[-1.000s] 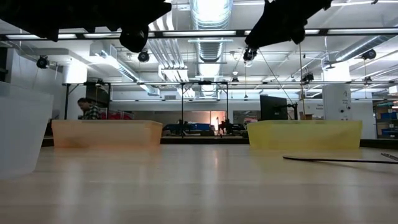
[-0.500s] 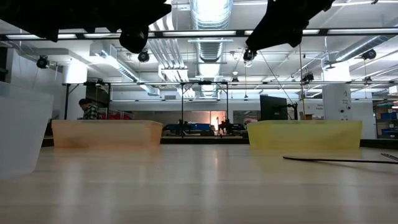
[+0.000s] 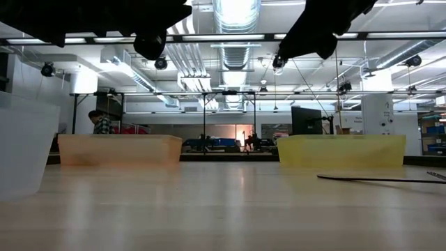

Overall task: Sort silverware by color (type)
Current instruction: Put the black fork into the orange bin

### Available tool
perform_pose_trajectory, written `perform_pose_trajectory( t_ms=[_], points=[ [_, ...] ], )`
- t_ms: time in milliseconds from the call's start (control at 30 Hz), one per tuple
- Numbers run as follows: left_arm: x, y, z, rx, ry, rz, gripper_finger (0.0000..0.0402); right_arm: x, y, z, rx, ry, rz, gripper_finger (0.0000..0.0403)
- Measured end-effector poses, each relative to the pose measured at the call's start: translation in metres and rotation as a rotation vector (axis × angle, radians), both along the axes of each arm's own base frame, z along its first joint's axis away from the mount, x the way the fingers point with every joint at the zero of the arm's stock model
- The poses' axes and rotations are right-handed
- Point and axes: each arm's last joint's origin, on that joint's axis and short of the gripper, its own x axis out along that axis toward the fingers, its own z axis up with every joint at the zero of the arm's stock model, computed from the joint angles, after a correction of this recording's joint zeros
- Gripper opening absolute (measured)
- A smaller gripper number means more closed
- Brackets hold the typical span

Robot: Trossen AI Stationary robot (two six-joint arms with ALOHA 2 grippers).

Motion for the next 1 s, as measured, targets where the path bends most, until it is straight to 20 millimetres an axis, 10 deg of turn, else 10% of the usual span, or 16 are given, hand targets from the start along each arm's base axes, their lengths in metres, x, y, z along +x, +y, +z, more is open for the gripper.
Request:
perform_pose_trajectory(
  t_ms=[533,1000],
  points=[
    [0.000,0.000,0.000,-0.010,0.001,0.000,0.0075,-0.028,0.005,0.037,0.383,0.425,-0.029,0.0137],
    [0.000,0.000,0.000,-0.044,0.006,0.000,0.0075,-0.034,0.027,-0.058,0.557,0.749,-0.376,0.0137]
  ],
)
